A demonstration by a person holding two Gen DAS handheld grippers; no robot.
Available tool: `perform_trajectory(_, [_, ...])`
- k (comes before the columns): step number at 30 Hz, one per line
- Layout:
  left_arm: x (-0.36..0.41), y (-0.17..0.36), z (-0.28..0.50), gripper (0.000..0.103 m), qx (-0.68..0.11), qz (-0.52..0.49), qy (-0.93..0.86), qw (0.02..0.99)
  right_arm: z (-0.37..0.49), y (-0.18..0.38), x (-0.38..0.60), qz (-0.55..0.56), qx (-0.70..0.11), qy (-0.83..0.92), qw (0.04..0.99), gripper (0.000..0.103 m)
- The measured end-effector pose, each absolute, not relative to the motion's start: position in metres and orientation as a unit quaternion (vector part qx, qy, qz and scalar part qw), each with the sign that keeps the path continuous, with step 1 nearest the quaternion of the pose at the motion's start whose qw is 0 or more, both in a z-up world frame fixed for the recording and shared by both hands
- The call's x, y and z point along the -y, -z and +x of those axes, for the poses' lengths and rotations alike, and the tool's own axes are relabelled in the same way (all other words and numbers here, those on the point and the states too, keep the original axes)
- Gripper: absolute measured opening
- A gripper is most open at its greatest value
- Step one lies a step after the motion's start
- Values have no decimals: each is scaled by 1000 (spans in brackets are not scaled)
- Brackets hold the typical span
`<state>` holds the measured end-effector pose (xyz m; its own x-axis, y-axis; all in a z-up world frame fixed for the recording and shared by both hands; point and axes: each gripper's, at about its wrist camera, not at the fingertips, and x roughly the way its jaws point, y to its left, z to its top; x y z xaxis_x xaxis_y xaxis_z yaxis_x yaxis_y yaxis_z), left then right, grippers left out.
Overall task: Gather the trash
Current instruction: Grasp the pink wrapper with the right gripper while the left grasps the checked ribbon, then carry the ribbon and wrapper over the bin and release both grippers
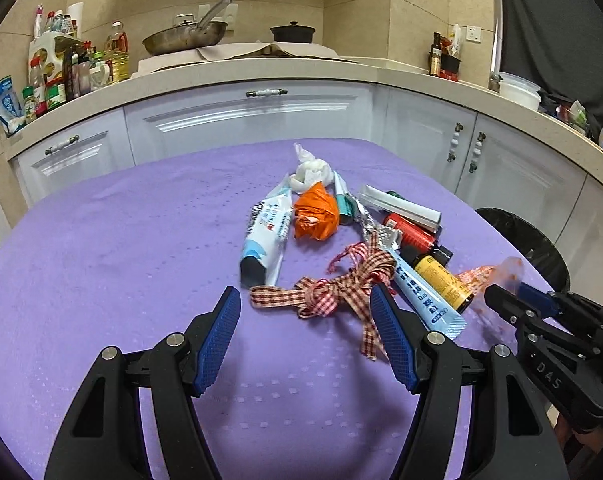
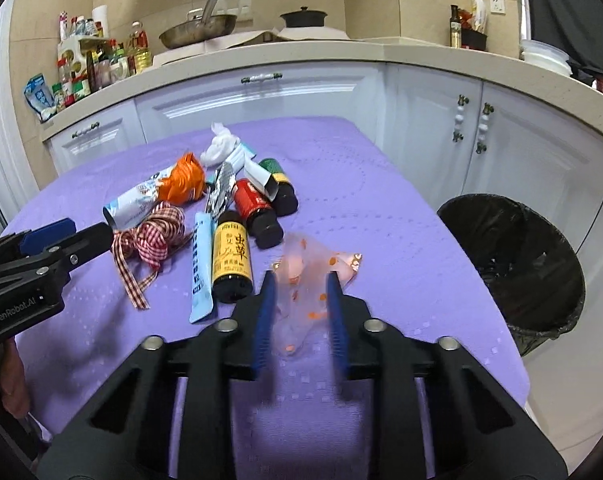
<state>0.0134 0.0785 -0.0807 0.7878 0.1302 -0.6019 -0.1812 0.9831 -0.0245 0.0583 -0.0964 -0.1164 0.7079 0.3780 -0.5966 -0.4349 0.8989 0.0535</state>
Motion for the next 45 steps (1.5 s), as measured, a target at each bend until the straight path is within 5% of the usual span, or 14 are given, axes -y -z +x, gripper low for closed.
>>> perform_trajectory(4, [-73, 85, 20, 66, -323, -46, -67, 943, 56, 113, 99, -52, -307, -217, 925, 10])
perform_trajectory(9, [-68, 90, 25, 62, -340, -58, -57, 937, 56, 109, 109, -43, -304, -211, 928, 9])
perform_trajectory(16, [-67, 102, 29, 8, -373, -64, -40, 925, 56, 107, 114, -36, -302, -213, 928, 9])
perform_trajectory(19, [-68, 101, 27, 2, -368, -74, -35, 926, 55, 107, 115, -35, -302, -214, 928, 9])
perform_trajectory(45, [-58, 38, 2, 2, -275, -76, -13, 958, 44, 66, 153, -25, -242, -170, 955, 2])
